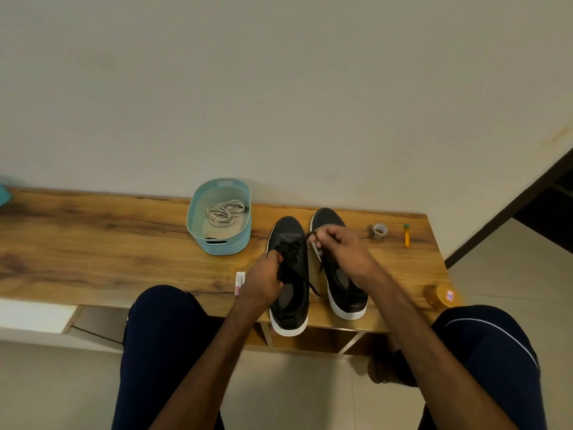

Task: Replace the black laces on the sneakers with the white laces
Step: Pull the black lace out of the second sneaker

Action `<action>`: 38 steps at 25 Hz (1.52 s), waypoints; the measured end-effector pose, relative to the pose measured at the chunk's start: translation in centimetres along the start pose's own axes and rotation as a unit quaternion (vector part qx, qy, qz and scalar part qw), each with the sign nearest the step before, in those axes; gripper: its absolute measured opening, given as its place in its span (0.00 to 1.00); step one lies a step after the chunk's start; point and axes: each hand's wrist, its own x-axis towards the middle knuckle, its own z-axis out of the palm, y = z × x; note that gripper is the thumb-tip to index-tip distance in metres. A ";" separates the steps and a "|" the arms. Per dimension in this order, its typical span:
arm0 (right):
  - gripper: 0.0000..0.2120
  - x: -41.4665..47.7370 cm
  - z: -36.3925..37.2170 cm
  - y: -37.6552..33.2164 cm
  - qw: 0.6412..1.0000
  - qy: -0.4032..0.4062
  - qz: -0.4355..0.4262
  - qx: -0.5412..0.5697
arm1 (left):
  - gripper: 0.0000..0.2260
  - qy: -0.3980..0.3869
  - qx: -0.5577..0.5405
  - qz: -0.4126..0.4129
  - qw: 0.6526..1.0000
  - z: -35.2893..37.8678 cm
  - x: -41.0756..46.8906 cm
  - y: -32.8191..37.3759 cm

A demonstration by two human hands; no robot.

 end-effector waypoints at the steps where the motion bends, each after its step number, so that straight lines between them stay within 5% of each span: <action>1: 0.11 0.1 -0.7 -0.8 0.991 0.037 -0.020 0.127 | 0.24 0.001 0.004 -0.003 1.000 0.0 -0.1 0.1; 3: 0.10 0.5 -2.4 -1.6 0.938 0.106 -0.048 0.327 | 0.23 0.002 0.012 -0.003 1.000 0.0 -0.1 0.1; 5: 0.09 0.8 -3.5 -1.3 0.908 0.158 -0.048 0.385 | 0.23 0.005 0.015 0.003 1.000 0.0 -0.3 0.3; 8: 0.10 1.0 -3.0 0.4 0.976 0.183 -0.001 0.118 | 0.19 0.053 -0.028 0.011 0.998 0.1 -0.4 0.7; 10: 0.09 1.1 -2.0 1.8 0.984 0.129 0.030 -0.117 | 0.15 0.083 -0.057 0.018 0.995 0.0 -0.4 0.9; 12: 0.17 1.0 -1.0 3.1 0.908 0.098 0.030 -0.405 | 0.14 0.083 -0.071 0.016 0.994 0.0 -0.2 1.1; 14: 0.25 0.7 0.7 3.3 0.851 0.069 -0.056 -0.518 | 0.14 0.079 -0.080 0.009 0.994 0.1 -0.1 1.1; 18: 0.17 0.6 3.7 3.9 0.829 -0.044 -0.105 -0.548 | 0.14 0.078 -0.062 0.007 0.995 0.2 -0.2 1.3; 20: 0.12 0.8 3.2 4.0 0.817 -0.001 -0.107 -0.567 | 0.15 0.076 -0.059 0.008 0.995 0.2 -0.1 1.1; 25: 0.04 1.6 1.0 3.8 0.862 0.169 -0.100 -0.466 | 0.15 0.060 -0.060 0.018 0.996 0.6 -0.1 1.5; 31: 0.11 1.6 1.9 5.1 0.886 0.107 -0.093 -0.442 | 0.17 0.060 0.013 0.030 0.998 0.8 -0.3 1.9; 34: 0.21 0.7 3.3 4.6 0.827 0.080 -0.123 -0.542 | 0.16 0.059 0.009 0.020 0.998 0.7 -0.3 1.9; 38: 0.14 0.6 3.1 5.1 0.746 0.071 -0.177 -0.638 | 0.17 0.050 -0.003 0.000 0.999 0.7 -0.1 1.9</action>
